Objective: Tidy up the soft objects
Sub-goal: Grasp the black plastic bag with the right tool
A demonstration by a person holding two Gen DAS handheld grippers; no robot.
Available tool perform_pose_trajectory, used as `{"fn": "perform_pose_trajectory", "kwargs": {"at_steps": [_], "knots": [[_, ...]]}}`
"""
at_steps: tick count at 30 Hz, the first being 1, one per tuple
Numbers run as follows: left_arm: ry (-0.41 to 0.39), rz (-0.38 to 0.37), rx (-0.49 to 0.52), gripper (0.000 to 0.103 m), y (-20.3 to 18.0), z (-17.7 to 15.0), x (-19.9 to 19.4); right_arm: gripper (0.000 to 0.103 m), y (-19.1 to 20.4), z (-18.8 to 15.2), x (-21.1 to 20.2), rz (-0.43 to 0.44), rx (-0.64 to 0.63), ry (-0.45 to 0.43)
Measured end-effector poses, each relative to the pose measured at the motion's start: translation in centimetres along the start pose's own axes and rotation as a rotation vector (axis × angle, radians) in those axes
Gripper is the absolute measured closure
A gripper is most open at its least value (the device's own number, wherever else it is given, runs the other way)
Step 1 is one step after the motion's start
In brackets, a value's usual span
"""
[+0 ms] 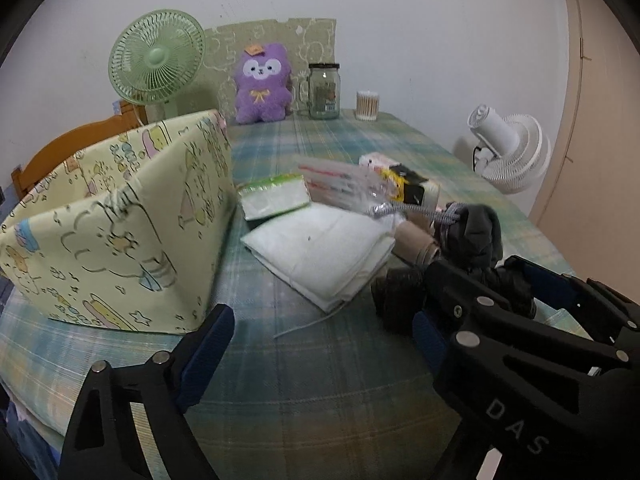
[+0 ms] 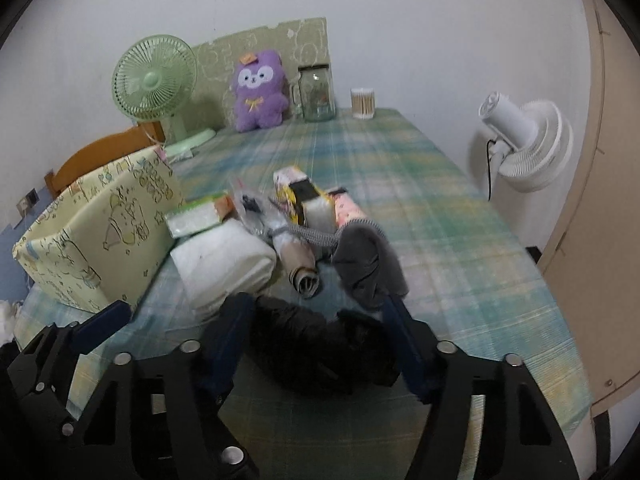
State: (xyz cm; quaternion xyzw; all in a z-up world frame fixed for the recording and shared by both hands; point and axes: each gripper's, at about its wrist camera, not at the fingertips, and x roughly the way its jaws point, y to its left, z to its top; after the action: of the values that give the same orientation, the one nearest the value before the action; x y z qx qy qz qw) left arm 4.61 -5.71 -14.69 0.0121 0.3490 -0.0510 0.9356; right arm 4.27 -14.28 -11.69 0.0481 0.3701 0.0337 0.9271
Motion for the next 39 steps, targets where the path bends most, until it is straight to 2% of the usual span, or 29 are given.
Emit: {"fn": "perform_pose_trajectory", "kwargs": {"at_steps": [1,6,9,15,22,33,39], "knots": [[0.001,0.003,0.002,0.012,-0.1,-0.1,0.1,0.043,0.0,-0.1,0.2,0.002,-0.002,0.005],[0.014,0.006,0.004,0.012,-0.2,-0.1,0.5,0.068,-0.2,-0.2,0.4,0.009,-0.006,0.016],[0.015,0.006,0.008,0.012,-0.4,-0.1,0.5,0.072,-0.4,-0.2,0.3,0.02,0.001,0.011],[-0.011,0.01,0.008,0.012,-0.4,0.9,-0.4,0.073,-0.4,0.5,-1.0,0.037,0.0,-0.038],[-0.04,0.012,-0.002,0.012,-0.8,2.9,-1.0,0.073,-0.1,2.7,-2.3,0.002,-0.018,-0.106],[-0.038,0.009,-0.023,0.012,-1.6,5.1,0.3,0.073,-1.0,5.3,-1.4,-0.021,0.005,-0.134],[-0.001,-0.003,-0.013,0.015,-1.9,6.1,2.1,0.073,-1.6,6.1,-0.4,-0.033,0.006,-0.139]]}}
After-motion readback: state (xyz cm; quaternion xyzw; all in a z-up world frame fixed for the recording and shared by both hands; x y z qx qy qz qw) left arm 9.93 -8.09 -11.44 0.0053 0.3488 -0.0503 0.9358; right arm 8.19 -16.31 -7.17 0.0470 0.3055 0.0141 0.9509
